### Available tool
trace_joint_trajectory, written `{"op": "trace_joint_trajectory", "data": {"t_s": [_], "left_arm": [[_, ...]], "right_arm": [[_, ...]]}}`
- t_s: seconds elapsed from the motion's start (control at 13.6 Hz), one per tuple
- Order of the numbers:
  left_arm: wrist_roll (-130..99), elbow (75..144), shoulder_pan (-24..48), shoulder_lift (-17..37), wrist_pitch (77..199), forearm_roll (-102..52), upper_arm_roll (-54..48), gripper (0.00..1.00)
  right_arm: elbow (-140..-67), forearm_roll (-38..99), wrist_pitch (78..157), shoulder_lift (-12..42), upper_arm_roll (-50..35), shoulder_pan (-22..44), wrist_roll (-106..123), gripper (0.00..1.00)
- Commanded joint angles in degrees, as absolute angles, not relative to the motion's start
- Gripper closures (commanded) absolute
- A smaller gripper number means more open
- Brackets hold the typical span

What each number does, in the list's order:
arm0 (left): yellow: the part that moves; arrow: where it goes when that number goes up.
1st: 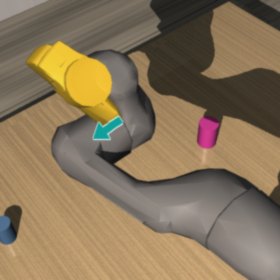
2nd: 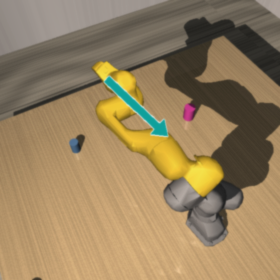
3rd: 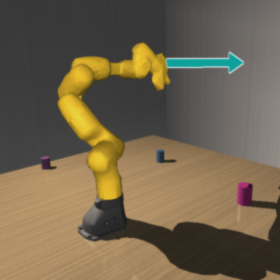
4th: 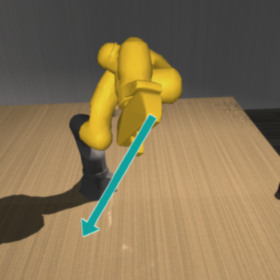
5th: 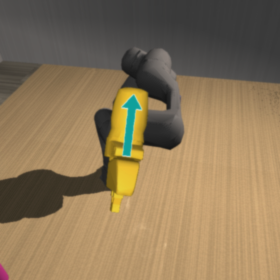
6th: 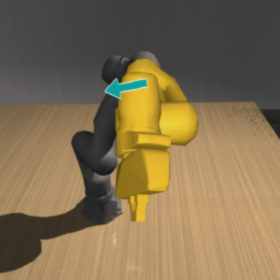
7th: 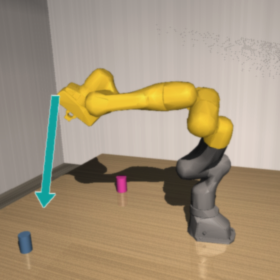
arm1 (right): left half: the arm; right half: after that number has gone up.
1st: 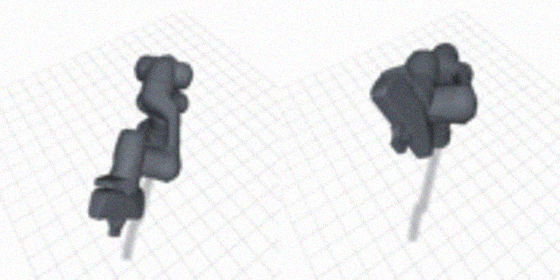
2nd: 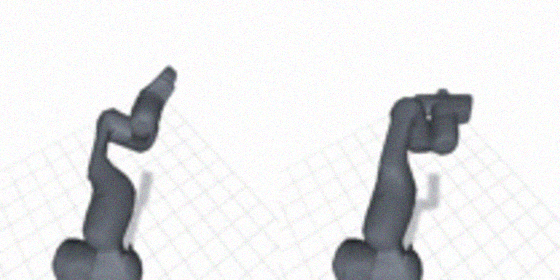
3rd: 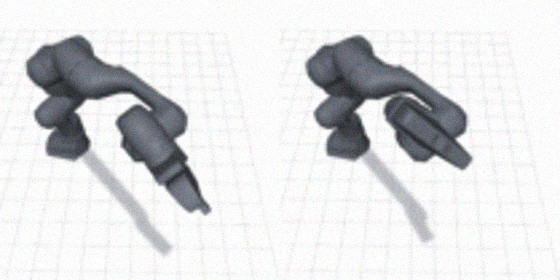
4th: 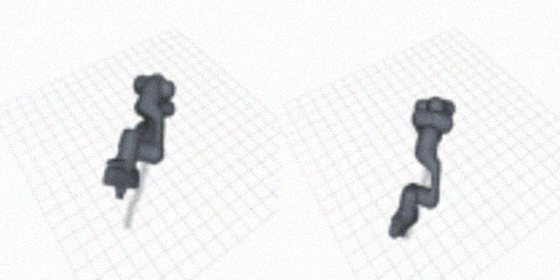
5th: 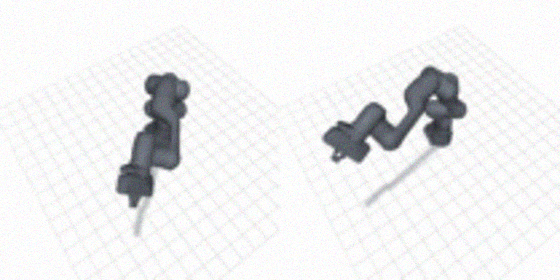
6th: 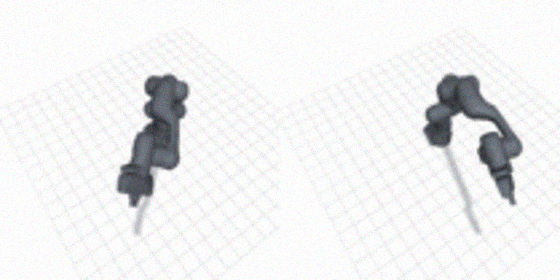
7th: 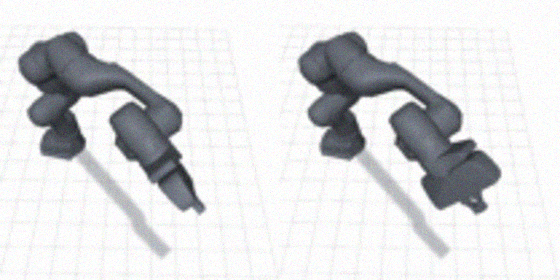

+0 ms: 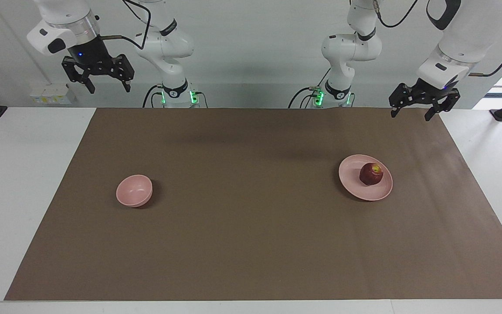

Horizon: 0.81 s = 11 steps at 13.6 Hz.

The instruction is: Move apple from plate to bowl

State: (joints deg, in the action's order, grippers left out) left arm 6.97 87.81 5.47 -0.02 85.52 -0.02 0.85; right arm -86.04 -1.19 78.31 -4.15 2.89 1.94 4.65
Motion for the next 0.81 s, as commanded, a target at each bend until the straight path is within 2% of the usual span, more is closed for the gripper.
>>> {"op": "trace_joint_trajectory", "data": {"t_s": [0.0, 0.73], "left_arm": [[6.77, 87.45, 4.75, -0.44, 84.02, -0.79, 0.62, 0.0], [7.12, 87.36, 4.75, -0.44, 84.46, -0.79, 0.62, 0.0]], "right_arm": [[-85.43, -0.79, 77.52, -4.13, 2.99, 1.58, 6.15, 0.0], [-85.43, -0.79, 77.52, -4.04, 2.99, 1.58, 6.15, 0.0]]}}
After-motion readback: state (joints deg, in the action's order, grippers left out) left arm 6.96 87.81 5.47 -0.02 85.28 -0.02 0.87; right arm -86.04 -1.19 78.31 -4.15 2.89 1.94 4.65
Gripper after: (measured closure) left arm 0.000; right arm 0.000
